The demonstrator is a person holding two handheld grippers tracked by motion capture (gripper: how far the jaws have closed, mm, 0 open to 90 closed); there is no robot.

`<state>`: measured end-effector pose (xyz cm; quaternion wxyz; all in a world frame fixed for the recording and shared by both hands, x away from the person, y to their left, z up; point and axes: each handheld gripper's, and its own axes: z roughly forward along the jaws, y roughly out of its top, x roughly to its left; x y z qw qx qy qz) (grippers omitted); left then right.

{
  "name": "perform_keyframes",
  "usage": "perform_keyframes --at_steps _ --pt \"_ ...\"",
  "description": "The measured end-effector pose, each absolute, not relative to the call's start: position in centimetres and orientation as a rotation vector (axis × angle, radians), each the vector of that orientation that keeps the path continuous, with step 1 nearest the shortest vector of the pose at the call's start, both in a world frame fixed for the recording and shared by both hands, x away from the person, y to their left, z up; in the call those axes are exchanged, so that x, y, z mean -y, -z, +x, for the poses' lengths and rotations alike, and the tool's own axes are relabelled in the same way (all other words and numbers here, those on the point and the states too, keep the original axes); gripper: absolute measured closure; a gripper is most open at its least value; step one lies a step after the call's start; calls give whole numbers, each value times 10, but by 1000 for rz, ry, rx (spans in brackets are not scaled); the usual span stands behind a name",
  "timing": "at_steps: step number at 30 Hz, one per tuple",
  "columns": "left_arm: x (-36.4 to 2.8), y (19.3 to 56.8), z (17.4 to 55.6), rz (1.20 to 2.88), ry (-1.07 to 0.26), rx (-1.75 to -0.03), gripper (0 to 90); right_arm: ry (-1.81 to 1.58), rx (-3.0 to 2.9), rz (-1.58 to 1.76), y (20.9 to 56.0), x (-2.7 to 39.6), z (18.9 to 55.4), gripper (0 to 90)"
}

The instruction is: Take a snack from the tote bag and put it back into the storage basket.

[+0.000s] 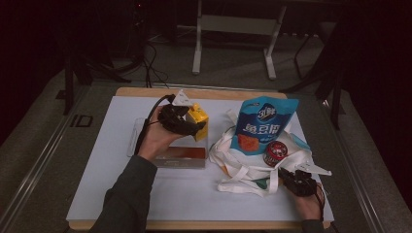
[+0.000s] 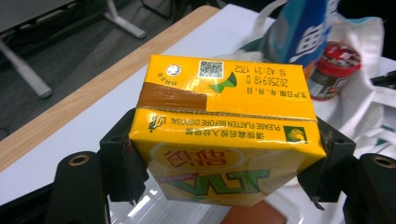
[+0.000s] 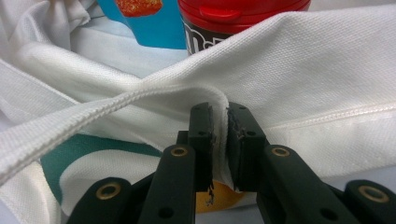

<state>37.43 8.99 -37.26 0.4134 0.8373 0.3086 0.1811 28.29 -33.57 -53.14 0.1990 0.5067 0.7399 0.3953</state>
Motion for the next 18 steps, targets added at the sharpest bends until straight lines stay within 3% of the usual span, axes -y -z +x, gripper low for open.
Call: perform_keyframes --at_steps 18 --pt "-146 384 375 2052 -527 -946 290 -1106 -2061 1420 532 335 282 805"
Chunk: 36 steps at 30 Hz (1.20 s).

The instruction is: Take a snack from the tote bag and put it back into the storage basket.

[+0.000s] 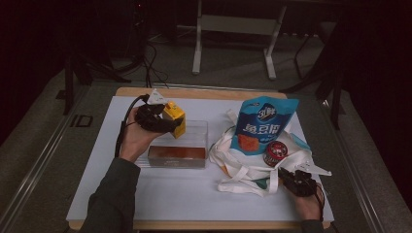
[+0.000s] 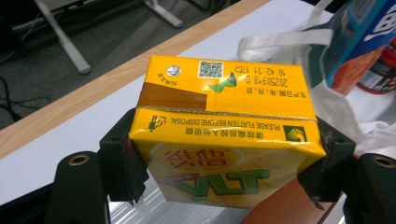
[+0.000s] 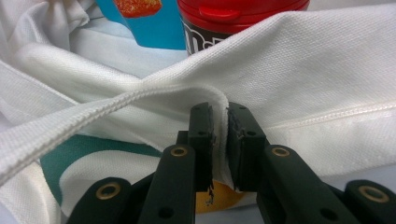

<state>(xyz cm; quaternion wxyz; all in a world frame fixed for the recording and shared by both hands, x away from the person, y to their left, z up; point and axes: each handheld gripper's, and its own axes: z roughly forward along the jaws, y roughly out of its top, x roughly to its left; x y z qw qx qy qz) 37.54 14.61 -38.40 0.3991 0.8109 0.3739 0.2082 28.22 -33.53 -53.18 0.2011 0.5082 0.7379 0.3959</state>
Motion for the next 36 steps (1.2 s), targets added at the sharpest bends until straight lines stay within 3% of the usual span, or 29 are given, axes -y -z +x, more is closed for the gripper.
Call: perform_keyframes --at_steps 18,36 --pt "-173 413 377 2033 -618 -1114 290 -1103 -2055 1421 532 335 282 805" --pt "-194 449 378 2012 -610 -1271 289 -1103 -2053 1421 532 334 281 804"
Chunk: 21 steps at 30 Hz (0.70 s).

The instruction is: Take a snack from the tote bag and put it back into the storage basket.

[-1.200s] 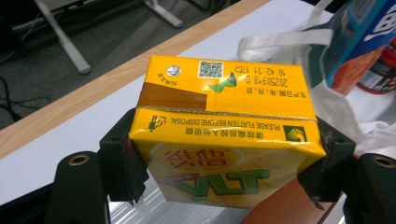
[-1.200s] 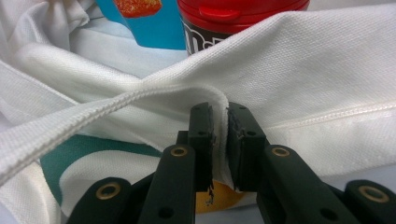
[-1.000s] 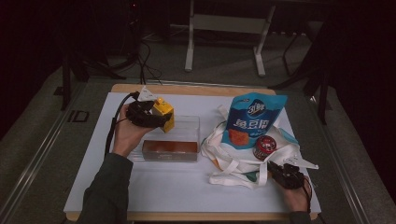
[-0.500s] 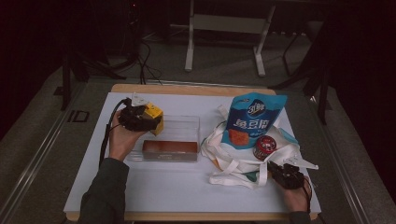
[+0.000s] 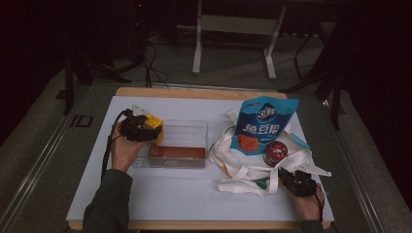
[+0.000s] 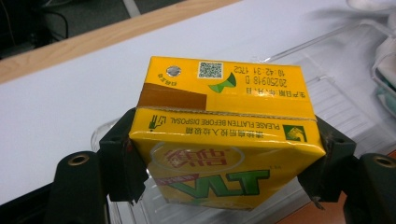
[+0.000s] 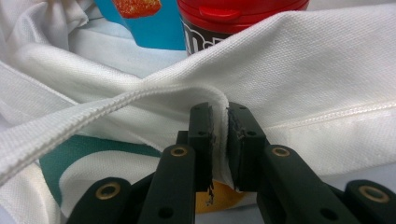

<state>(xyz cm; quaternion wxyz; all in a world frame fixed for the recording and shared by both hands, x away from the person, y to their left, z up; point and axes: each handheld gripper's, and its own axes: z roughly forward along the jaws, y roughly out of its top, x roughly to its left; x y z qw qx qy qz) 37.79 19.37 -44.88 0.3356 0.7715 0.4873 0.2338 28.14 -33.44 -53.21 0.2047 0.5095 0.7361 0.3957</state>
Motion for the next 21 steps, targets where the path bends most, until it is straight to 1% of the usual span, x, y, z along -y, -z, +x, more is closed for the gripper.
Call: perform_keyframes --at_steps 10,21 --pt "-194 461 372 2047 -593 -1294 287 -1103 -2051 1420 532 334 281 805" --pt "-199 464 363 2062 -587 -1310 279 -1102 -2050 1420 532 334 281 804"
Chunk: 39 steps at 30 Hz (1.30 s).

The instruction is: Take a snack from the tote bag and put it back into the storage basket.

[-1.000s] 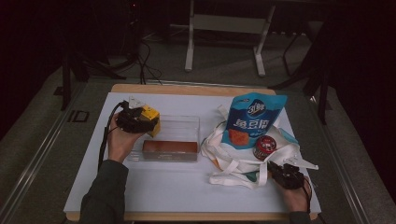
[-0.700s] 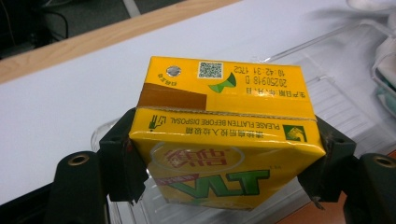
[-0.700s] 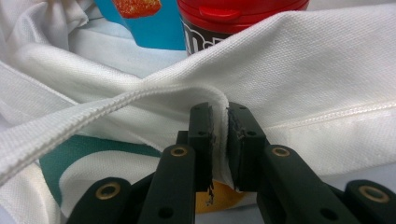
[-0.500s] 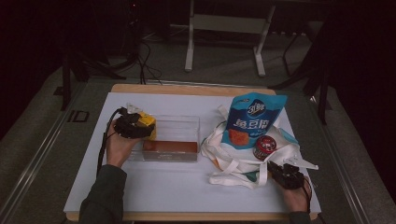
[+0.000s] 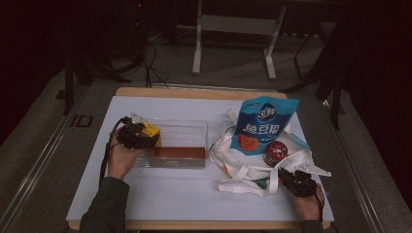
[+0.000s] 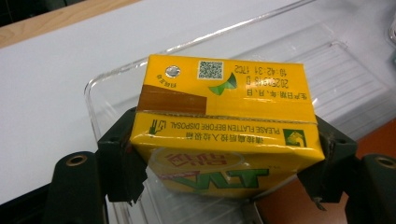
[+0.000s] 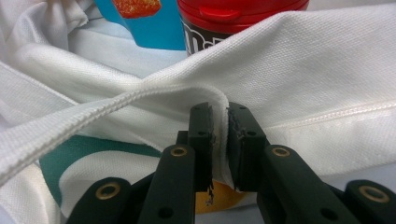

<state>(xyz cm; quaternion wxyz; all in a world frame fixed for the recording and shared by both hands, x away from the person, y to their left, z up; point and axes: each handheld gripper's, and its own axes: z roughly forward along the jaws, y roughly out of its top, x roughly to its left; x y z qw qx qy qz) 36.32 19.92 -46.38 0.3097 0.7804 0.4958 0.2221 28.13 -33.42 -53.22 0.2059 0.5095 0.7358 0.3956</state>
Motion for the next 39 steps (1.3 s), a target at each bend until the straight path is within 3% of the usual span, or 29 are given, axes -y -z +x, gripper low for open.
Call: perform_keyframes --at_steps 28,31,39 --pt "-205 462 336 2084 -617 -1331 251 -1107 -2049 1420 532 334 281 795" --pt "-208 460 334 2063 -644 -1352 180 -1108 -2048 1420 533 334 281 795" --pt "-210 450 324 2006 -677 -1310 167 -1104 -2045 1419 533 334 280 795"
